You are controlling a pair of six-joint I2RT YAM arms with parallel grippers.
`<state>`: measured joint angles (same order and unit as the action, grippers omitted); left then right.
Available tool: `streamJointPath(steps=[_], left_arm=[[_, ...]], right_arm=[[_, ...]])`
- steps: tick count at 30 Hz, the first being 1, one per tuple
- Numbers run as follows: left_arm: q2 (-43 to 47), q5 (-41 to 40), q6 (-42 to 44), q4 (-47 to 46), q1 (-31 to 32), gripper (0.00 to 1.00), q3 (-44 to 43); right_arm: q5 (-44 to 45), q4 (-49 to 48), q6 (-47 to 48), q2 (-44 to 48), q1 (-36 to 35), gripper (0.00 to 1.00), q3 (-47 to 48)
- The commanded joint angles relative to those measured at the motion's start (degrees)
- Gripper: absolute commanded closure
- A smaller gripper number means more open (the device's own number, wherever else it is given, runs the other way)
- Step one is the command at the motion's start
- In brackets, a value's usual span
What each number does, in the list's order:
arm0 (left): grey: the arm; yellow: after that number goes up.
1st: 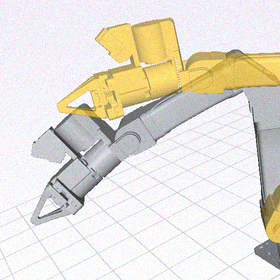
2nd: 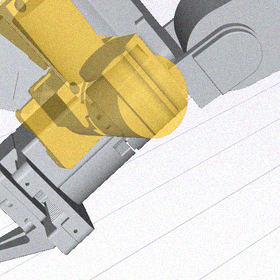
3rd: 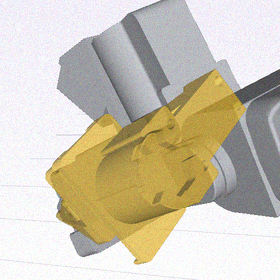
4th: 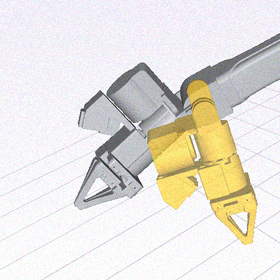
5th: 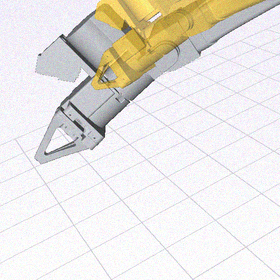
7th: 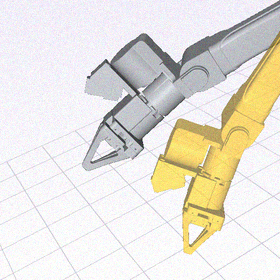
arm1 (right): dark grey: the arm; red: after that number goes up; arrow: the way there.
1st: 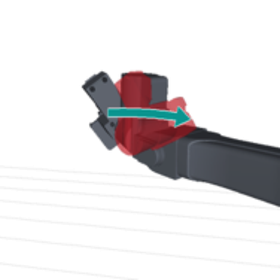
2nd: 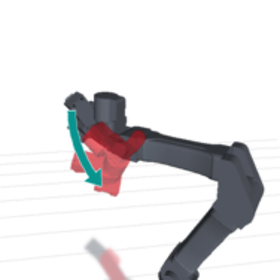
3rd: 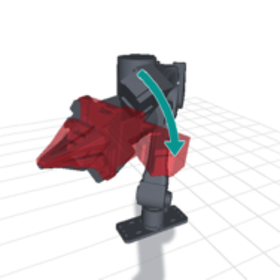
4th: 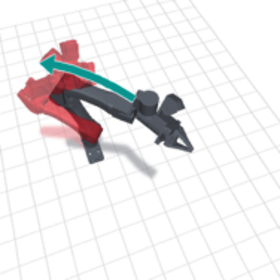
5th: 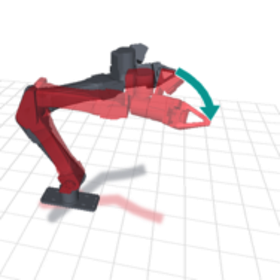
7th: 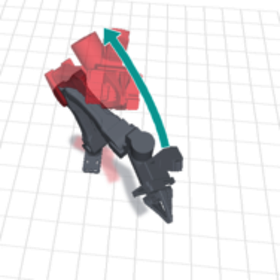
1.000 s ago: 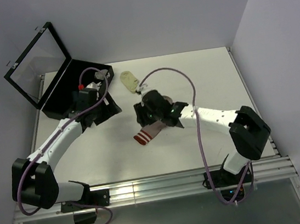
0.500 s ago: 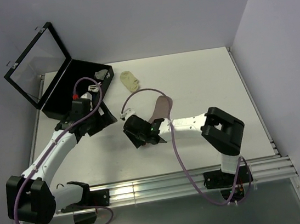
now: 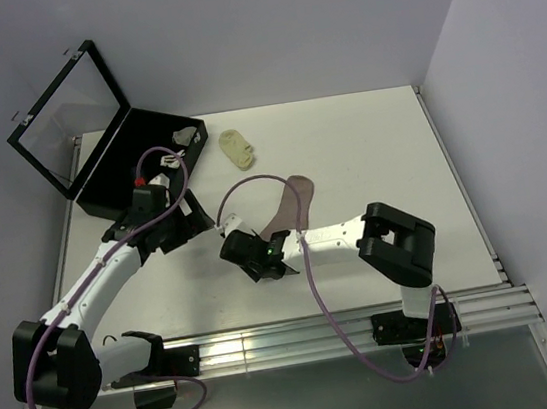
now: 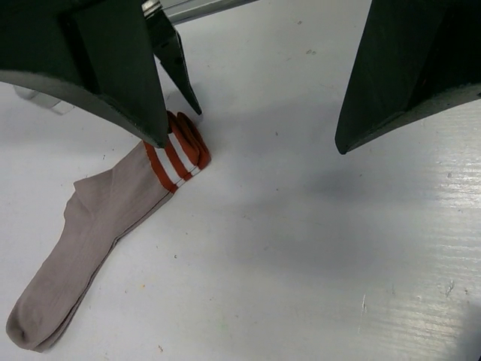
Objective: Roll the socks
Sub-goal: Roll the sock at the center of the board.
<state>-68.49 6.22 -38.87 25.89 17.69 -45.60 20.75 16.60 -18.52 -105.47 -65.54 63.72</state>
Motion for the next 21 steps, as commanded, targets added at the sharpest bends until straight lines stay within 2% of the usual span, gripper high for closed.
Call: streamJointPath(steps=[1,11,14,15,18,21], left_arm=[[-0.7,1.0,1.1,-2.7,-0.2,0.01,-0.2],[-1.9,1.8,1.8,-3.7,-0.2,0.01,0.4],[-3.0,3.2,1.8,-4.3,-0.2,0.0,0.9],[-3.1,3.6,1.6,-4.4,-0.2,0.0,1.0],[-3.4,5.2,1.0,-5.6,-0.1,0.0,1.7],[-3.7,6.9,0.2,-7.3,0.0,0.01,2.5]], right_arm=[[3.4,0.5,0.3,-0.5,-1.3,0.54,2.5],[5.8,1.2,0.6,-4.6,-2.2,0.56,2.5],[6.9,1.6,0.3,-5.4,-2.6,0.72,1.7],[7.3,1.6,0.1,-5.4,-2.7,0.8,1.2],[6.2,-0.5,-0.5,-3.7,-2.6,0.94,-1.3],[2.8,-5.4,-0.6,0.6,-2.3,1.0,-4.9]])
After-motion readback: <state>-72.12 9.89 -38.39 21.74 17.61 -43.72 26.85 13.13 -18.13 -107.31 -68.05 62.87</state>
